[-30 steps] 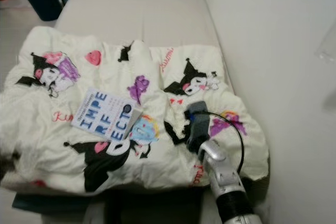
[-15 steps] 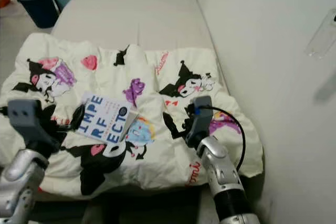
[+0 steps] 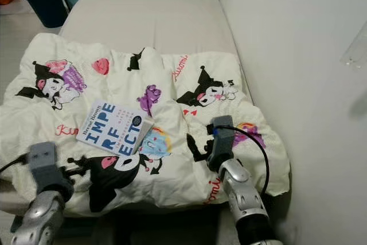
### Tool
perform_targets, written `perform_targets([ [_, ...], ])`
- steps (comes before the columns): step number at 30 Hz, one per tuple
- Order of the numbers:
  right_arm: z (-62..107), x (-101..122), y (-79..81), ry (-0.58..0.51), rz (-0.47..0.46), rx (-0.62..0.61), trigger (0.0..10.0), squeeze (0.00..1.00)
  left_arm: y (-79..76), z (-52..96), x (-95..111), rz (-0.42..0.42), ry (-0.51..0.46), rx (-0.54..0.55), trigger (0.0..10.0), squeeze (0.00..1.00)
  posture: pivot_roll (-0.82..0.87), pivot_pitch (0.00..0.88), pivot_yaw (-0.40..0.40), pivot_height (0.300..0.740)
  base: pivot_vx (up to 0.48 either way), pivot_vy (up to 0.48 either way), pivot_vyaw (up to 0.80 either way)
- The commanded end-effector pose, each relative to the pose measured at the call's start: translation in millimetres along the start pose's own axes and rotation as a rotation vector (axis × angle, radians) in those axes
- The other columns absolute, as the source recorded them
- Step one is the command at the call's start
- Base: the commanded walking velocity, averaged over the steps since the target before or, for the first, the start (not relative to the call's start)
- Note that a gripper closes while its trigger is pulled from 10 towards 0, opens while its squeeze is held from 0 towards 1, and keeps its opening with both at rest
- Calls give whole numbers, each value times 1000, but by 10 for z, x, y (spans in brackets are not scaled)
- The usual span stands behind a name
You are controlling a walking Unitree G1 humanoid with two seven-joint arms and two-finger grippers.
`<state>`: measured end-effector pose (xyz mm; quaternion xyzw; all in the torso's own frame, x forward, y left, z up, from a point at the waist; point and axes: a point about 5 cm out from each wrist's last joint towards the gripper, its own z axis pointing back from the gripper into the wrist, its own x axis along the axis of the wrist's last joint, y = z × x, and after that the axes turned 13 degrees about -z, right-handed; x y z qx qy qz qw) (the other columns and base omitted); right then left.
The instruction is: Clean up the room
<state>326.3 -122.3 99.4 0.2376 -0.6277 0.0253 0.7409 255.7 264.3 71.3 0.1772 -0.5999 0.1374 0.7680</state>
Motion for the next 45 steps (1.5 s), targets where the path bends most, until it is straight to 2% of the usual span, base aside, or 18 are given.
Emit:
perform_targets([
  [1, 27, -39, 22, 23, 10, 15, 10000, 0, 373, -11, -268, 138, 123, 120, 10000, 1000, -15, 226, -32, 570, 0, 0, 0],
  [3, 27, -39, 22, 23, 10, 15, 10000, 0, 373, -11, -268, 138, 123, 120, 10000, 1000, -15, 226, -32, 570, 0, 0, 0],
  [4, 18, -31, 30, 26, 21, 27, 10000, 0, 633, -33, -364, 208, 151, 182, 10000, 1000, -14, 237, -38, 570, 0, 0, 0],
  [5, 18, -31, 30, 26, 21, 27, 10000, 0, 633, -33, -364, 208, 151, 182, 10000, 1000, -14, 237, -38, 570, 0, 0, 0],
  [6, 1, -16, 41, 30, 34, 40, 10000, 0, 831, -50, -452, 256, 190, 214, 10000, 1000, -17, 251, -47, 570, 0, 0, 0],
  [7, 1, -16, 41, 30, 34, 40, 10000, 0, 831, -50, -452, 256, 190, 214, 10000, 1000, -17, 251, -47, 570, 0, 0, 0],
  [8, -23, 3, 56, 32, 45, 54, 10000, 0, 971, -76, -490, 281, 200, 224, 10000, 1000, -25, 266, -57, 570, 0, 0, 0],
  [15, -86, 85, 109, 31, 86, 94, 10000, 0, 1081, -174, -470, 338, 198, 209, 10000, 1000, -74, 316, -73, 570, 0, 0, 0],
  [19, -125, 197, 152, 19, 138, 118, 10000, 0, 1066, -290, -383, 453, 168, 186, 10000, 1000, -133, 352, -93, 570, 0, 0, 0],
  [20, -126, 241, 169, 10, 150, 127, 10000, 0, 1033, -340, -326, 499, 141, 168, 10000, 675, -137, 354, -95, 570, 0, 0, 0],
  [21, -126, 241, 169, 10, 150, 127, 10000, 0, 1033, -340, -326, 499, 141, 168, 10000, 675, -137, 354, -95, 570, 0, 0, 0],
  [22, -109, 265, 192, 8, 154, 143, 10000, 0, 965, -401, -249, 563, 103, 122, 10000, 0, -158, 363, -100, 570, 0, 0, 0],
  [25, -35, 226, 229, 36, 169, 189, 10000, 0, 814, -505, -129, 659, 59, 33, 10000, 0, -179, 373, -103, 570, 0, 0, 0],
  [34, 26, 184, 231, 51, 179, 199, 10000, 0, 820, -547, -69, 718, 18, 35, 10000, 0, -191, 380, -100, 570, 0, 0, 0],
  [36, 26, 186, 229, 51, 179, 198, 10000, 0, 841, -552, -54, 707, 6, 33, 9333, 0, -185, 381, -97, 570, 0, 0, 0],
  [37, 24, 188, 224, 49, 179, 196, 10000, 0, 896, -545, -47, 690, -5, 44, 0, 0, -178, 383, -96, 570, 0, 0, 0],
  [40, 24, 190, 220, 49, 178, 194, 10000, 0, 988, -525, -54, 661, -12, 75, 0, 0, -169, 382, -93, 570, 0, 0, 0],
  [45, 23, 187, 256, 57, 165, 212, 10000, 0, 1308, -426, -96, 623, -25, 162, 0, 0, -163, 381, -95, 570, 0, 0, 0],
])
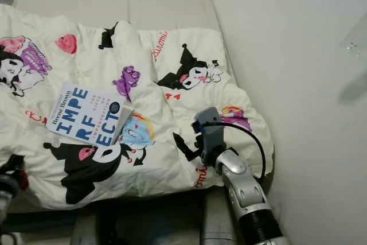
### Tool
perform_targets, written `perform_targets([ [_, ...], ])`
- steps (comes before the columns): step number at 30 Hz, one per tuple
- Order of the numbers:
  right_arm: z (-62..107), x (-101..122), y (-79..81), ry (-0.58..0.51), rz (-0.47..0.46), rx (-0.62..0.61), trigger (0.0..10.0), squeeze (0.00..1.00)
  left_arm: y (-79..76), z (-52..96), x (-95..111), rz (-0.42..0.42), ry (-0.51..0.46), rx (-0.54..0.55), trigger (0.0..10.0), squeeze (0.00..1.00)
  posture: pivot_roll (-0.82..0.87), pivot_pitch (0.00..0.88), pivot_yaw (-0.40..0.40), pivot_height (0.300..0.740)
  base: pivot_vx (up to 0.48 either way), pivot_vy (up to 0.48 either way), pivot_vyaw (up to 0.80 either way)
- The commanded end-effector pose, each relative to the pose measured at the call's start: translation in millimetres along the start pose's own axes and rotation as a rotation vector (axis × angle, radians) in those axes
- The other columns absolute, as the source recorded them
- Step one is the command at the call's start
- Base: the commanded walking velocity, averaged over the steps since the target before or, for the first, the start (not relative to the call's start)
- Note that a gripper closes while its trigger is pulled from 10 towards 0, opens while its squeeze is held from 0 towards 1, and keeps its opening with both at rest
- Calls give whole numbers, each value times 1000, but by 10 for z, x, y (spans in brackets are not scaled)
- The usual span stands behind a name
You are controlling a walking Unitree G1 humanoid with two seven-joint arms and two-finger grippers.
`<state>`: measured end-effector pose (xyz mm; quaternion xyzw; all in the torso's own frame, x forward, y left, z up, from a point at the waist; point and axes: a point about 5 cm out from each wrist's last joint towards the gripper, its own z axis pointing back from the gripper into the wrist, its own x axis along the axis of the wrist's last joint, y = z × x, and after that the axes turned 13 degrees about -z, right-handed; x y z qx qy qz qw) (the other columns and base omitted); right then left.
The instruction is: Clean up the room
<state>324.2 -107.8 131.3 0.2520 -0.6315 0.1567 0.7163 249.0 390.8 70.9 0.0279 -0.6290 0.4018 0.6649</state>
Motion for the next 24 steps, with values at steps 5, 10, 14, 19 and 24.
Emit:
perform_targets([
  [5, 97, -62, 339, 81, -96, 327, 10000, 0, 185, 56, 76, 6, -28, 13, 0, 0, -151, 380, -101, 570, 0, 0, 0],
  [10, 474, -46, 761, 225, -124, 831, 10000, 0, 239, 76, 115, -2, -44, 4, 0, 0, -145, 382, -96, 570, 0, 0, 0],
  [14, 596, -77, 835, 286, -74, 940, 10000, 0, 340, 114, 171, -16, -66, 25, 0, 0, -136, 384, -86, 570, 0, 0, 0],
  [19, 578, -108, 820, 284, -34, 921, 10000, 0, 522, 199, 247, -35, -107, 65, 0, 0, -121, 378, -77, 570, 0, 0, 0],
  [24, 491, -111, 794, 250, -37, 863, 10000, 0, 936, 486, 230, -116, -136, 155, 0, 0, -97, 373, -65, 570, 0, 0, 0],
])
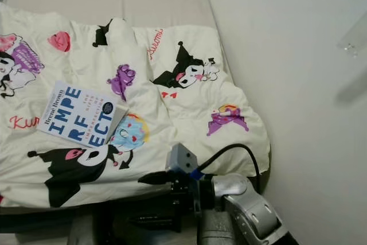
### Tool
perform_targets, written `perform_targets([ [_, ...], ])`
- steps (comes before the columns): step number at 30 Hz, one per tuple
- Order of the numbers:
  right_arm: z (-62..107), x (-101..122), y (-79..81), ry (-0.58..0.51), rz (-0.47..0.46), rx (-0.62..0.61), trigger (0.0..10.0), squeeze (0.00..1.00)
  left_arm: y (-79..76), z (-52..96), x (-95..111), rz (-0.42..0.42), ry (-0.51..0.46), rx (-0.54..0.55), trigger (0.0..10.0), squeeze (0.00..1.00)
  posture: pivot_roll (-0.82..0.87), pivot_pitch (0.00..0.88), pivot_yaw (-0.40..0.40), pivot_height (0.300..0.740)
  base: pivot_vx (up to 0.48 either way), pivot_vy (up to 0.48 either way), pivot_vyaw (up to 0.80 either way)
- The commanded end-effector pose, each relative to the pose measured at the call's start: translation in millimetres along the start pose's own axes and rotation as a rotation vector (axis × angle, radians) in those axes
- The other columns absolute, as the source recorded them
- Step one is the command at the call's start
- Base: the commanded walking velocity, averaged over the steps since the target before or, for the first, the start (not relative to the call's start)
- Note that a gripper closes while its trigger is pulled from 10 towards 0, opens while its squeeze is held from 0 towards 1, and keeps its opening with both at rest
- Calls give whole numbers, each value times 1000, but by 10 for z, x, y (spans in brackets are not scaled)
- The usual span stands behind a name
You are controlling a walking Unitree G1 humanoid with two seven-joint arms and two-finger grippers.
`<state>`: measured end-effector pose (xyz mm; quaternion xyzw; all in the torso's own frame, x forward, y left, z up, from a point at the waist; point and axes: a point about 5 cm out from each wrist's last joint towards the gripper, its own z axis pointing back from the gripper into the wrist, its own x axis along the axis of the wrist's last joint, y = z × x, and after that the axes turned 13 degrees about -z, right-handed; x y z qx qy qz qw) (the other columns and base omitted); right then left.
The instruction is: Clean up the room
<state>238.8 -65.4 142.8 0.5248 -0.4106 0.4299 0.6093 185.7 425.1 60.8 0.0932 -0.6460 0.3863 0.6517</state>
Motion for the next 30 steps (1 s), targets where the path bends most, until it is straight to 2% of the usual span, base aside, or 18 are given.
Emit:
perform_targets([
  [1, 26, -58, -20, 4, -11, -26, 10000, 0, 312, 155, 61, -28, -40, 101, 0, 0, -97, 373, -65, 570, 0, 0, 0],
  [2, 16, -65, -23, 3, -10, -29, 10000, 0, 461, 266, 43, -49, -47, 141, 0, 0, -97, 373, -65, 570, 0, 0, 0],
  [3, 16, -65, -23, 3, -10, -29, 10000, 0, 461, 266, 43, -49, -47, 141, 0, 0, -97, 373, -65, 570, 0, 0, 0],
  [5, 12, -75, 6, 15, -21, -18, 10000, 0, 715, 514, -18, -91, -58, 208, 0, 0, -84, 370, -58, 570, 0, 0, 0],
  [7, 5, -81, 29, 22, -28, -11, 10000, 0, 846, 676, -73, -119, -54, 245, 0, 0, -79, 366, -53, 570, 0, 0, 0],
  [8, 5, -81, 29, 22, -28, -11, 10000, 0, 846, 676, -73, -119, -54, 245, 0, 0, -79, 366, -53, 570, 0, 0, 0],
  [10, -3, -84, 34, 23, -29, -7, 10000, 0, 935, 803, -120, -132, -51, 279, 0, 0, -79, 366, -53, 570, 0, 0, 0],
  [11, -3, -84, 34, 23, -29, -7, 10000, 0, 935, 803, -120, -132, -51, 279, 0, 0, -79, 366, -53, 570, 0, 0, 0],
  [13, -9, -96, 36, 30, -25, -3, 10000, 0, 980, 896, -161, -149, -45, 293, 0, 0, -73, 362, -51, 570, 0, 0, 0],
  [16, -11, -106, 38, 36, -20, 1, 10000, 0, 987, 936, -191, -163, -35, 295, 0, 0, -70, 358, -50, 570, 0, 0, 0],
  [21, -16, -115, 32, 41, -10, -1, 10000, 0, 959, 922, -220, -192, -14, 295, 0, 0, -71, 356, -50, 570, 0, 0, 0],
  [22, -17, -119, 27, 42, -7, -5, 10000, 0, 933, 900, -224, -206, -8, 292, 8706, 0, -72, 351, -49, 570, 0, 0, 0],
  [23, -17, -119, 27, 42, -7, -5, 10000, 0, 933, 900, -224, -206, -8, 292, 8706, 0, -72, 351, -49, 570, 0, 0, 0],
  [24, -17, -123, 21, 43, -5, -9, 10000, 0, 910, 866, -208, -221, -10, 295, 10000, 0, -71, 350, -47, 570, 0, 0, 0],
  [29, -16, -132, 14, 46, -4, -17, 10000, 0, 909, 824, -134, -222, -39, 331, 10000, 0, -71, 343, -42, 570, 0, 0, 0],
  [30, -19, -132, 11, 45, -3, -21, 10000, 0, 934, 813, -50, -212, -81, 366, 10000, 0, -69, 342, -40, 570, 0, 0, 0],
])
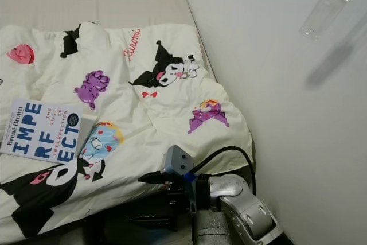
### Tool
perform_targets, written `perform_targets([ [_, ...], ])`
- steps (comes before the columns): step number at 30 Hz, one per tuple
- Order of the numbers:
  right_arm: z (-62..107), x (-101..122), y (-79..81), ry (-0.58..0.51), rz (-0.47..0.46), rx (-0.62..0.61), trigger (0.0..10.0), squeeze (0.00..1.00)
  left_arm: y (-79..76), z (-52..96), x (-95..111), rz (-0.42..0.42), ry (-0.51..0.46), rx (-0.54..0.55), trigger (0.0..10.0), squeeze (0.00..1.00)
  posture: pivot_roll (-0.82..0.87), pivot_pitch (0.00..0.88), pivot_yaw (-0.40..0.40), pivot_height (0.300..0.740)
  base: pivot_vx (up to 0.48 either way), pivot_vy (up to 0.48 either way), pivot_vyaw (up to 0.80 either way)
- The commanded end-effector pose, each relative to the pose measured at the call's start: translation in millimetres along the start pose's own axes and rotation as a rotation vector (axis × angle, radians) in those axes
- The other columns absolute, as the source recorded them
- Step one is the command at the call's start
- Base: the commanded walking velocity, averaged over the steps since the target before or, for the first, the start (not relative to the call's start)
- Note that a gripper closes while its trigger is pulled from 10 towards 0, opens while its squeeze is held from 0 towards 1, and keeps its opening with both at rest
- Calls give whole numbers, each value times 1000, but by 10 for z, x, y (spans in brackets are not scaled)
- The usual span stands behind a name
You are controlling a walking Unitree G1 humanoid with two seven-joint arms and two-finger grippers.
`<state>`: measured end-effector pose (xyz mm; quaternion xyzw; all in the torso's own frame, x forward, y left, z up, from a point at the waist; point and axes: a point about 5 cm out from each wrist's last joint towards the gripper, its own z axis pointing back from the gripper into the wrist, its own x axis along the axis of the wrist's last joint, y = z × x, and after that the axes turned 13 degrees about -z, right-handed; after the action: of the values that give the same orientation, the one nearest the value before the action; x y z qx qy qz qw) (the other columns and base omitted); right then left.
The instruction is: Clean up the room
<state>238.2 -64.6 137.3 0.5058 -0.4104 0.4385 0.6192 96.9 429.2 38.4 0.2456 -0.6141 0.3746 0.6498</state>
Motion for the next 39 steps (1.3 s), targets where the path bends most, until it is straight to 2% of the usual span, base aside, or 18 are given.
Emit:
perform_targets([
  [1, -11, -73, 22, 4, -24, 5, 10000, 0, 346, 111, 61, 32, -29, 183, 10000, 1000, -67, 340, -39, 570, 0, 0, 0],
  [8, -27, -77, 15, -9, -42, 9, 10000, 0, 455, 162, 137, 48, -64, 212, 10000, 1000, -52, 338, -28, 570, 0, 0, 0],
  [9, -33, -81, 18, -8, -48, 15, 10000, 0, 493, 204, 110, 42, -54, 230, 10000, 0, -47, 337, -26, 570, 0, 0, 0],
  [13, -42, -88, 32, -1, -55, 33, 10000, 0, 571, 278, 77, 38, -49, 280, 10000, 0, -47, 337, -26, 570, 0, 0, 0],
  [16, -41, -94, 40, 4, -58, 42, 10000, 0, 695, 315, 163, 125, -120, 375, 10000, 0, -50, 335, -28, 570, 0, 0, 0],
  [18, -28, -80, 30, -1, -64, 40, 10000, 0, 724, 195, 470, 272, -273, 369, 10000, 0, -54, 336, -30, 570, 0, 0, 0],
  [19, -28, -80, 30, -1, -64, 40, 10000, 0, 724, 195, 470, 272, -273, 369, 10000, 0, -54, 336, -30, 570, 0, 0, 0],
  [21, -17, -70, 14, -4, -66, 36, 10000, 0, 570, -9, 770, 264, -348, 236, 10000, 0, -51, 334, -34, 570, 0, 0, 0],
  [23, -11, -66, -1, -7, -66, 31, 10000, 0, 214, -258, 1045, 133, -371, 38, 10000, 0, -45, 335, -34, 570, 0, 0, 0],
  [25, -11, -63, -8, -9, -64, 26, 10000, 0, 102, -320, 1116, 97, -377, -16, 10000, 0, -42, 333, -33, 570, 0, 0, 0],
  [26, -15, -60, -26, -15, -60, 16, 10000, 0, -206, -428, 1213, 28, -378, -146, 10000, 0, -40, 332, -29, 570, 0, 0, 0],
  [27, -19, -58, -33, -18, -58, 10, 10000, 0, -325, -460, 1244, -4, -381, -193, 10000, 0, -40, 332, -29, 570, 0, 0, 0],
  [28, -19, -58, -33, -18, -58, 10, 10000, 0, -325, -460, 1244, -4, -381, -193, 10000, 0, -40, 332, -29, 570, 0, 0, 0],
  [31, -32, -33, -66, -38, -47, -14, 10000, 0, -579, -575, 1259, -164, -337, -219, 10000, 0, -37, 328, -20, 570, 0, 0, 0],
  [34, -38, -22, -83, -45, -42, -28, 10000, 0, -568, -605, 1182, -269, -277, -172, 10000, 0, -38, 327, -17, 570, 0, 0, 0],
  [35, -43, -14, -99, -53, -40, -39, 10000, 0, -472, -620, 1035, -376, -169, -97, 10000, 0, -38, 326, -12, 570, 0, 0, 0],
  [38, -45, -9, -108, -58, -40, -46, 10000, 0, -391, -617, 938, -453, -97, -42, 10000, 0, -38, 326, -12, 570, 0, 0, 0],
  [39, -43, -6, -120, -58, -37, -57, 10000, 0, -227, -562, 761, -602, 12, 29, 10000, 0, -42, 324, -12, 570, 0, 0, 0],
])
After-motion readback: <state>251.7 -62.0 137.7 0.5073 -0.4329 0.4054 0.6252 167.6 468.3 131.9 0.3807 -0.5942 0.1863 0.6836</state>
